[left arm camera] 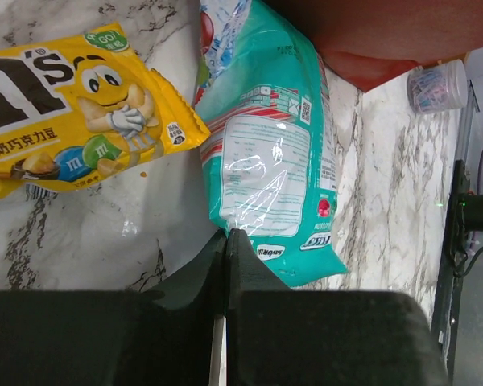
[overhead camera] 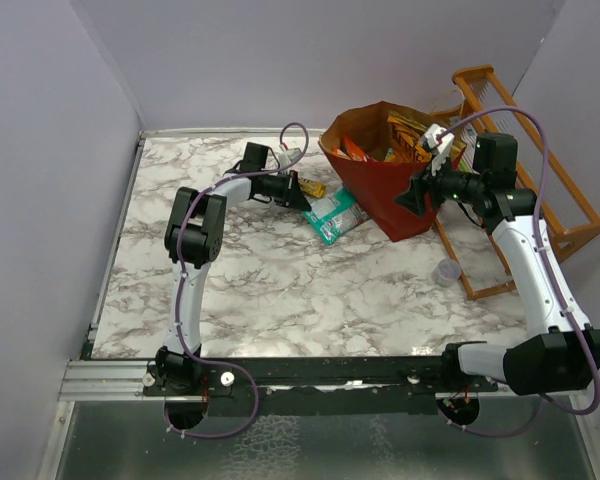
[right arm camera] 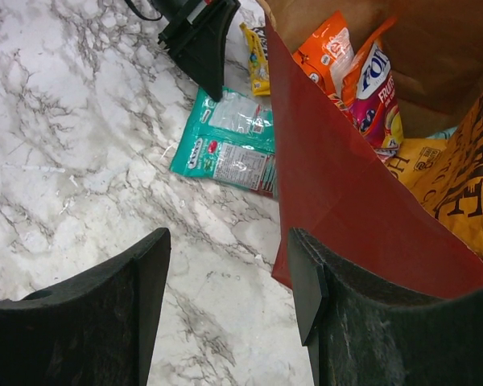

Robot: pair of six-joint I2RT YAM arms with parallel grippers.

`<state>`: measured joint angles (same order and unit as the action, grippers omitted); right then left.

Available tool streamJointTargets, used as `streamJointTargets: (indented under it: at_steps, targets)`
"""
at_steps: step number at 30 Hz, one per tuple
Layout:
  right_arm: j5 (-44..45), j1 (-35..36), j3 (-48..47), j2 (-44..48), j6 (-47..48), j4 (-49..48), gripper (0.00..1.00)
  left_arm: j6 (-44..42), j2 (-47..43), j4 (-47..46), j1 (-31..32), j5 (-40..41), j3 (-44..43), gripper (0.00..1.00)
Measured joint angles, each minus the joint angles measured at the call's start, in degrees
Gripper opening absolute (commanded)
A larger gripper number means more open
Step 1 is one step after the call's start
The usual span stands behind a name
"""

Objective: Place the snacks into the paper bag
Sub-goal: Pick up the snack from the center of the board.

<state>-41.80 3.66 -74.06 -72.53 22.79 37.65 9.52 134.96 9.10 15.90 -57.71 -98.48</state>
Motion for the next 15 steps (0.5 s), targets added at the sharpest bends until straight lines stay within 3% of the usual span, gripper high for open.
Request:
streamJointTargets:
  at_steps: [7, 15]
  targets:
    - [-0.2, -0.02, 1.73, 2.51, -0.04, -0.07, 0.6, -8.41, -3.78, 8.07, 0.0, -0.33, 1.7, 0.0]
    - [-1.25, -0.02, 2.03, 5.4, -0.11, -0.42, 0.6, -24.92, -16.68, 23.89, 0.04, 0.17, 4.37, 0.0]
